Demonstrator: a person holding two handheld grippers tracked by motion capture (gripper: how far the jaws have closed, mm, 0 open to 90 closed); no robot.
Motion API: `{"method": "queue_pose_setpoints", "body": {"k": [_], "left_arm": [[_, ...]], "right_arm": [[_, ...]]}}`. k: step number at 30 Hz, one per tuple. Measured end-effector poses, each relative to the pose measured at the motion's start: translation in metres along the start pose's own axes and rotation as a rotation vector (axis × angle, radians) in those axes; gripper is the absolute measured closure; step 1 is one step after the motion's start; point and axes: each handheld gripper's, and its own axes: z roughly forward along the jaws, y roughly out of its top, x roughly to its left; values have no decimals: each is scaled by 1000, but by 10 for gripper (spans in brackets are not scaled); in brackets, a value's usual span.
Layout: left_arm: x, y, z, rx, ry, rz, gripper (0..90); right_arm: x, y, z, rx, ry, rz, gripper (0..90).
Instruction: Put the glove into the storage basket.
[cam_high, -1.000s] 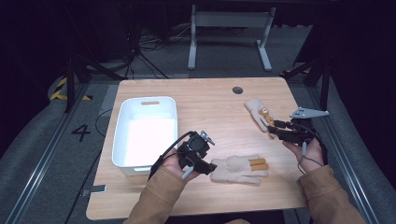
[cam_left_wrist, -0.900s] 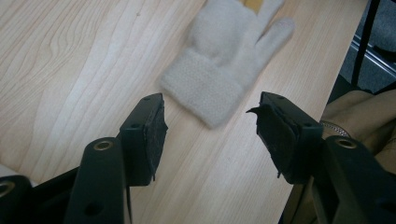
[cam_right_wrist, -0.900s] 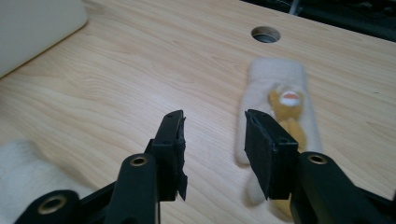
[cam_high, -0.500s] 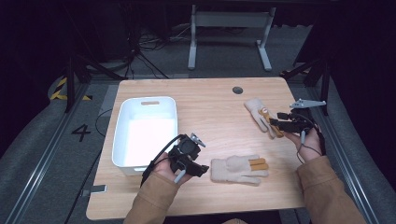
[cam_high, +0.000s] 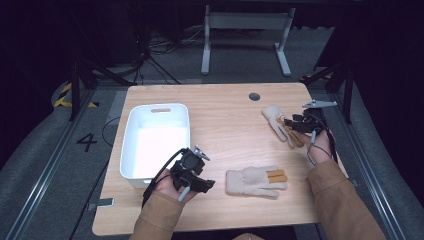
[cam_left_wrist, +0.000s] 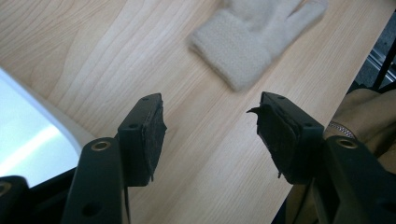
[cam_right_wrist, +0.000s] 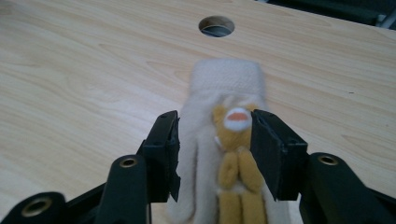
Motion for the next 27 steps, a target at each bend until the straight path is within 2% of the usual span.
{"method": "queue_pose_setpoints", "body": {"k": [5, 8, 9, 11, 13, 16, 19, 25, 27], "left_arm": [[4, -7, -3, 0, 7, -22, 418], [5, -8, -3, 0, 7, -28, 415], [5, -8, -3, 5, 5, -29, 413], [5, -9, -3, 7, 1, -30, 407], [4, -9, -3, 5, 1, -32, 407], [4, -10, -4, 6, 2, -32, 407], [5, -10, -3, 7, 3, -32, 406], [4, -10, -3, 9, 3, -33, 406], [4, -10, -3, 10, 3, -34, 405]], "right_arm": [[-2, 1, 24, 21, -18, -2, 532], [-3, 0, 30, 22, -17, 9, 515], [-4, -1, 34, 6, -19, 28, 495], [-5, -2, 38, 9, -19, 63, 495], [-6, -3, 41, 16, -49, 70, 504], [-8, -5, 44, 26, -65, 70, 504], [-11, -11, 51, 66, -80, 65, 500], [-14, -17, 58, 93, -70, 63, 513], [-13, -17, 58, 102, -55, 55, 587]]}}
